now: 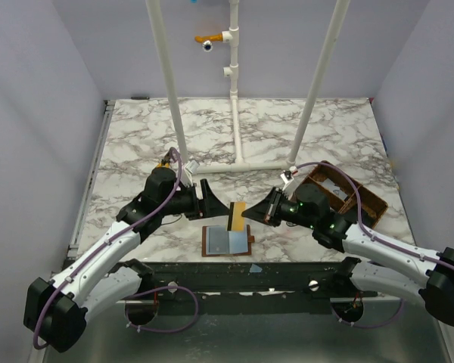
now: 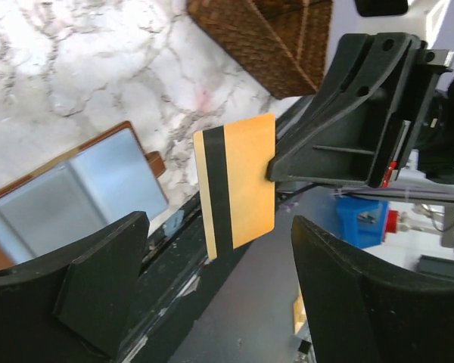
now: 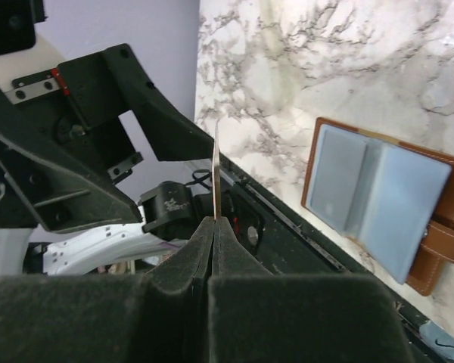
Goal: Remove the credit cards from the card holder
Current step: Place the credit card in the storage box, then remove the credit card from the card holder.
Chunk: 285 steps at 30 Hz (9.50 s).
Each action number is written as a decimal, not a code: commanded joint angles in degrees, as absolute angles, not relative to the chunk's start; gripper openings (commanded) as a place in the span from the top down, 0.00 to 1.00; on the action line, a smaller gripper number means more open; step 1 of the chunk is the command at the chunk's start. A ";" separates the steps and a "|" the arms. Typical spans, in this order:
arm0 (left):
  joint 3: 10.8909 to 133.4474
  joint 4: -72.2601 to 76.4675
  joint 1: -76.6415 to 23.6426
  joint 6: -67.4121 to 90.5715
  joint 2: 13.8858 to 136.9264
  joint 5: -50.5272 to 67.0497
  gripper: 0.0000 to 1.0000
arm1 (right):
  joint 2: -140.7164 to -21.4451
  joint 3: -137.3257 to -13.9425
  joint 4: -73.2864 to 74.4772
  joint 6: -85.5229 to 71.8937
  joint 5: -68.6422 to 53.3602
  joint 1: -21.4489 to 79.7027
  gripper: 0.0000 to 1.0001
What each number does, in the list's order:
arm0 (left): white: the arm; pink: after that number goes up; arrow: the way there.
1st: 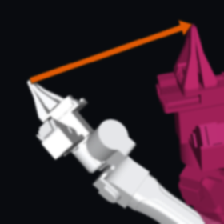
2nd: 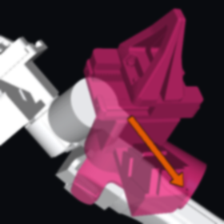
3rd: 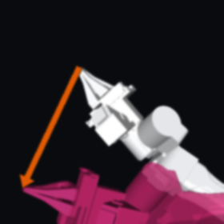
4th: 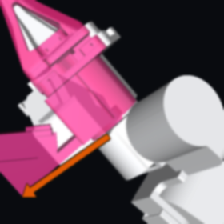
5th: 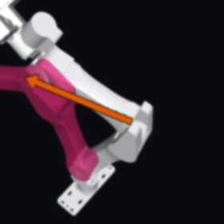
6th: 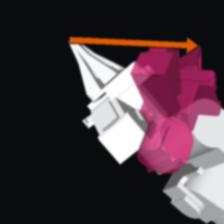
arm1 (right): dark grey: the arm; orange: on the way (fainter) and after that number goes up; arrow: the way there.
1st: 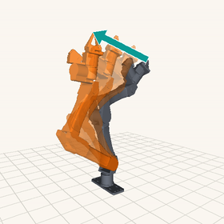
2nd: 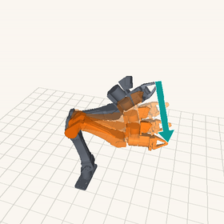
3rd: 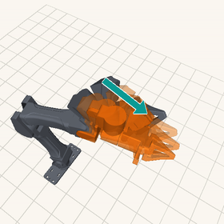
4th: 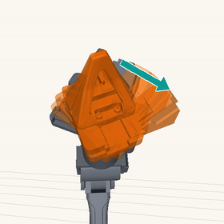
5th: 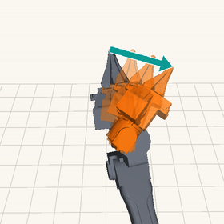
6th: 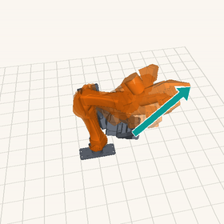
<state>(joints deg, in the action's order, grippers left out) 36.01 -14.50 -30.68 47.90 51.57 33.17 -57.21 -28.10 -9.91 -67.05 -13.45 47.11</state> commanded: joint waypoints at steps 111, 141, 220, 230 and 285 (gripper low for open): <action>102.87 -26.86 -48.47 69.52 117.33 28.25 1.00 | -58.58 -61.59 52.62 -45.66 13.59 5.72 0.00; 112.25 -28.53 -53.53 78.65 128.30 24.91 0.97 | -54.14 -63.90 53.63 -42.14 10.26 5.74 0.00; 27.96 -28.61 -30.48 51.55 45.73 7.85 0.46 | -87.64 -58.55 24.95 -60.15 19.32 67.32 0.05; 28.73 -30.12 -22.89 48.35 44.67 10.38 0.46 | -97.10 -63.24 24.76 -57.41 19.02 69.01 0.31; 24.10 -21.79 -26.39 50.20 52.94 18.50 0.81 | -102.75 -55.02 20.68 -60.80 17.23 69.46 0.90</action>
